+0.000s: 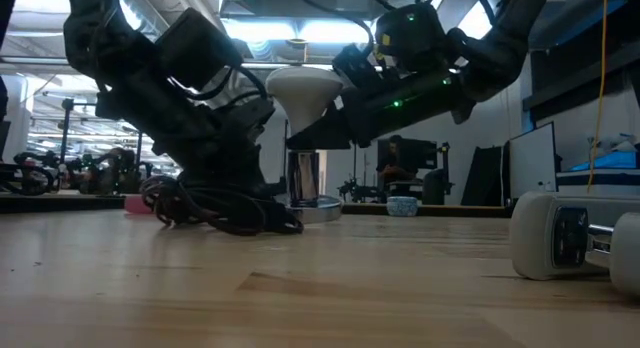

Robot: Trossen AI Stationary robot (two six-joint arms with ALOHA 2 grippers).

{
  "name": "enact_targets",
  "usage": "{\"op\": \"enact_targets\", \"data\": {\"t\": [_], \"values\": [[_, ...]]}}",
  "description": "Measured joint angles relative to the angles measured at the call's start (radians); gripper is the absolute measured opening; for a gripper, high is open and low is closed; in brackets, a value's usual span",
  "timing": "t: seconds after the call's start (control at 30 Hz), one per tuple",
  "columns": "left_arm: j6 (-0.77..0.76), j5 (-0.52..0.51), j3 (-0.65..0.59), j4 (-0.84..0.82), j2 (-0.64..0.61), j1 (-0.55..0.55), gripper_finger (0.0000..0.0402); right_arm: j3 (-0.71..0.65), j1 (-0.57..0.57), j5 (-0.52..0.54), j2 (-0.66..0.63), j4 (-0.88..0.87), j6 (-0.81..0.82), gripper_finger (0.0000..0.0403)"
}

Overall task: Screw lightbulb
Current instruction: Remove the lightbulb from the lamp

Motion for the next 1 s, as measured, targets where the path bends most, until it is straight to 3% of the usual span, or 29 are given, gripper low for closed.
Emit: {"op": "enact_targets", "data": {"t": [0.13,0.33,0.53,0.73,1.0], "values": [[0.023,0.013,-0.001,-0.066,-0.028,-0.001,0.0006,0.0,0.0,-0.041,-0.001,-0.021,-0.002,0.0159],[0.026,0.016,-0.001,-0.136,-0.064,0.003,0.0003,0.0,0.0,-0.066,-0.001,-0.027,-0.002,0.0159],[0.009,0.024,-0.002,-0.137,-0.085,0.003,0.0011,0.0,0.0,-0.025,-0.001,-0.028,-0.002,0.0159],[0.149,0.119,-0.002,-0.138,-0.085,0.003,0.0046,0.0,0.0,-0.02,-0.001,-0.029,-0.003,0.0159],[0.027,0.129,-0.002,-0.08,-0.085,0.003,0.0143,0.0,0.0,-0.018,-0.001,-0.03,0.001,0.0159]]}}
